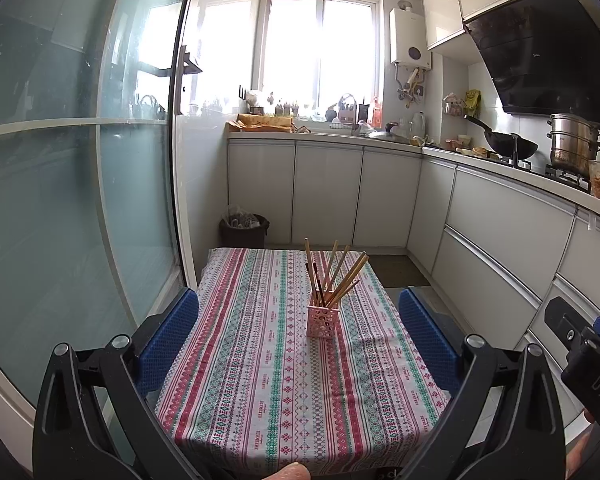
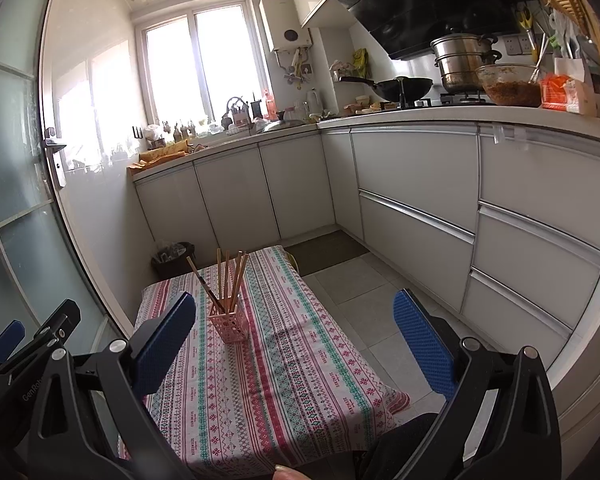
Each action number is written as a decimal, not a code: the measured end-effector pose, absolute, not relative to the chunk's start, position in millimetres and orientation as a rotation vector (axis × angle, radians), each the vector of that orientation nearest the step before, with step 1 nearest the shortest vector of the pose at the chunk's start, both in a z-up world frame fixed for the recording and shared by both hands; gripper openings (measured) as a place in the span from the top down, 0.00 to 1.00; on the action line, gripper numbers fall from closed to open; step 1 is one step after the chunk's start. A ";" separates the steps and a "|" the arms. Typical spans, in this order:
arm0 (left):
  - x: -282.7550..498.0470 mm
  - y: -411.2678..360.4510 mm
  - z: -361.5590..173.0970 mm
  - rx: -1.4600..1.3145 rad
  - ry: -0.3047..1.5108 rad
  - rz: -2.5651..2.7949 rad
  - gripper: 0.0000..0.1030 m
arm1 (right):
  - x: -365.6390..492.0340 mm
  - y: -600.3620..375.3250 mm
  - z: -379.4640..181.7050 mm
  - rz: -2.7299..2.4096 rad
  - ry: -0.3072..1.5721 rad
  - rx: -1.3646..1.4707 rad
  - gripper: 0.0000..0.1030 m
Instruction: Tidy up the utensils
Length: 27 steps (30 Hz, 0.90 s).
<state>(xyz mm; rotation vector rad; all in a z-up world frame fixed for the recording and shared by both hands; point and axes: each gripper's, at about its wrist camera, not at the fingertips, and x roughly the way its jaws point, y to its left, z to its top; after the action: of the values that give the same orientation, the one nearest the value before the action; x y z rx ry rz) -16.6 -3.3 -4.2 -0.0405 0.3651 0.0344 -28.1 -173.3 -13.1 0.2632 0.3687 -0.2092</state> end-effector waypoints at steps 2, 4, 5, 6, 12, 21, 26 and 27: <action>-16.6 -3.1 -4.2 -0.039 0.365 0.034 0.07 | -28.4 -173.3 -13.2 -0.211 0.367 0.263 0.06; -16.5 -3.3 -4.2 -0.039 0.366 0.034 0.07 | -28.4 -173.3 -13.4 -0.210 0.368 0.264 0.06; -16.6 -3.1 -4.2 -0.040 0.365 0.034 0.07 | -28.4 -173.4 -13.2 -0.210 0.368 0.263 0.06; -16.6 -3.0 -4.2 -0.040 0.365 0.034 0.07 | -28.6 -173.3 -13.2 -0.210 0.368 0.262 0.06; -18.9 -1.8 -3.7 -0.037 0.341 0.086 0.07 | -28.3 -173.6 -13.1 -0.210 0.368 0.262 0.06; -18.9 -2.2 -5.5 -0.043 0.353 0.060 0.07 | -29.1 -173.5 -14.7 -0.208 0.374 0.260 0.06; -20.3 3.3 -2.9 -0.059 0.324 0.077 0.11 | -29.6 -175.1 -16.4 -0.209 0.377 0.267 0.06; -21.3 3.6 -2.5 -0.060 0.317 0.078 0.12 | -28.9 -175.2 -16.1 -0.210 0.377 0.267 0.06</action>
<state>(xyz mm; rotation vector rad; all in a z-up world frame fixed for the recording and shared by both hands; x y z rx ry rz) -21.3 3.6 -2.5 -0.0597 0.3171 0.0782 -28.9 -175.2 -16.1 0.2667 0.3773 -0.2102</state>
